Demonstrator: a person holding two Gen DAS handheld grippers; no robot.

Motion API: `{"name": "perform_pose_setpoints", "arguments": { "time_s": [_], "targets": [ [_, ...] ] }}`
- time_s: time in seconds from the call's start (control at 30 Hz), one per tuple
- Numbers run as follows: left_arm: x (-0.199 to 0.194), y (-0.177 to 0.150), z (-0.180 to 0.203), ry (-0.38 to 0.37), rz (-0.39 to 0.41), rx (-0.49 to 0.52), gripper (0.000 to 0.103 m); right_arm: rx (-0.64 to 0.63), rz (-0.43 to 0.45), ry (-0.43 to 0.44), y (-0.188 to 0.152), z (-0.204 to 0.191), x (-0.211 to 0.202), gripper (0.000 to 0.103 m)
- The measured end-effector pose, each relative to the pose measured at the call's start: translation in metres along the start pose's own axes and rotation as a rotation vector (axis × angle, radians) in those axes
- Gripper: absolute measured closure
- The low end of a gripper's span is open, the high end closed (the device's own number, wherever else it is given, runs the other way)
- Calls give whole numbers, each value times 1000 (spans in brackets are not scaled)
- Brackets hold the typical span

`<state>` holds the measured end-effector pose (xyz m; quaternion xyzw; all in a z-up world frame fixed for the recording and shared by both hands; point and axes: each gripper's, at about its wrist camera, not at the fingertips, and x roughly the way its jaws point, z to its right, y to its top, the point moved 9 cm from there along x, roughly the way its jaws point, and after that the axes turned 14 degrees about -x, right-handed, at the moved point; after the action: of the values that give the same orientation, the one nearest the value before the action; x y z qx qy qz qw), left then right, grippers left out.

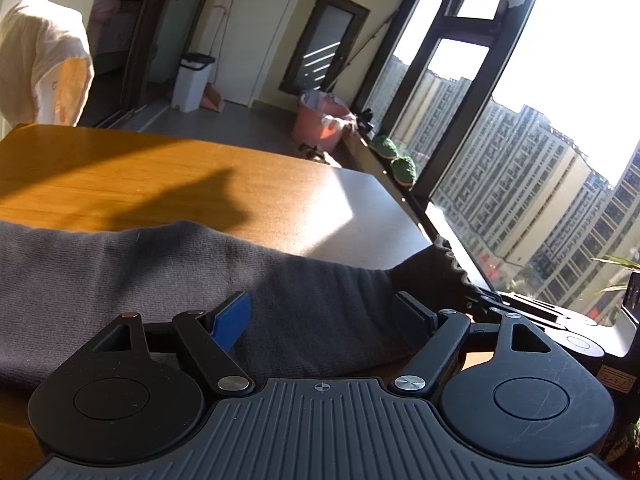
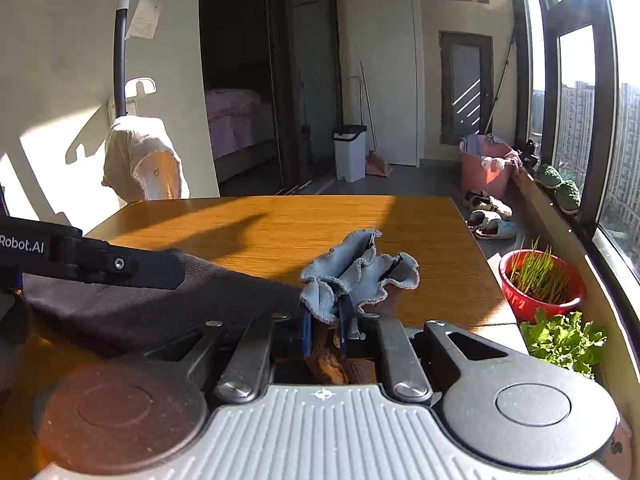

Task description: Fold clothes

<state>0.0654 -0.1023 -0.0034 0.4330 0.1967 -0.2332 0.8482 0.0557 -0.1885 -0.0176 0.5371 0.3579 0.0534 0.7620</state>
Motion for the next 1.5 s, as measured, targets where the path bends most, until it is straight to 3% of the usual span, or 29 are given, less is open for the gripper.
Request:
{"name": "perform_pose_setpoints", "arguments": {
  "time_s": [0.07, 0.2, 0.3, 0.37, 0.43, 0.57, 0.73, 0.8, 0.83, 0.87, 0.93, 1.1, 1.2, 1.37, 1.47, 1.5],
  "targets": [
    [6, 6, 18, -32, -19, 26, 35, -48, -11, 18, 0, -15, 2, 90],
    [25, 4, 50, -75, -53, 87, 37, -86, -11, 38, -2, -30, 3, 90],
    [47, -2, 51, -19, -66, 141, 48, -37, 15, 61, -2, -22, -6, 89],
    [60, -7, 39, 40, -80, 159, 55, 11, 32, 82, -3, -10, -16, 78],
    [65, -11, 24, 78, -83, 164, 55, 70, 45, 74, -5, 5, -25, 67],
    [67, -14, 8, 93, -83, 149, 55, 206, 54, -14, -16, 40, -35, 57],
    [64, -14, 6, 83, -81, 158, 55, 406, -24, -133, -43, 80, -15, 57],
    [62, -13, 5, 71, -82, 149, 55, 481, -48, -101, -55, 86, -6, 57],
    [62, -13, 4, 63, -81, 143, 55, 503, -43, -74, -56, 86, -4, 61],
    [61, -13, 3, 54, -78, 137, 55, 514, -43, -49, -57, 85, -1, 71],
    [60, -14, 1, 38, -72, 130, 54, 490, -31, -35, -51, 80, 2, 92],
    [57, -13, 0, 22, -79, 105, 53, 195, 86, 38, 0, 24, -16, 94],
    [53, -6, -3, 14, -89, 40, 51, 82, 44, 93, 7, -12, -9, 94],
    [32, 13, 11, -40, -36, 15, 41, 9, -14, 105, 1, -37, 8, 94],
    [36, 15, 34, -41, -32, 100, 32, -13, -22, 113, 3, -42, 9, 93],
    [43, 13, 39, -16, -40, 138, 34, -15, -20, 118, 3, -41, 7, 92]
  ]
}}
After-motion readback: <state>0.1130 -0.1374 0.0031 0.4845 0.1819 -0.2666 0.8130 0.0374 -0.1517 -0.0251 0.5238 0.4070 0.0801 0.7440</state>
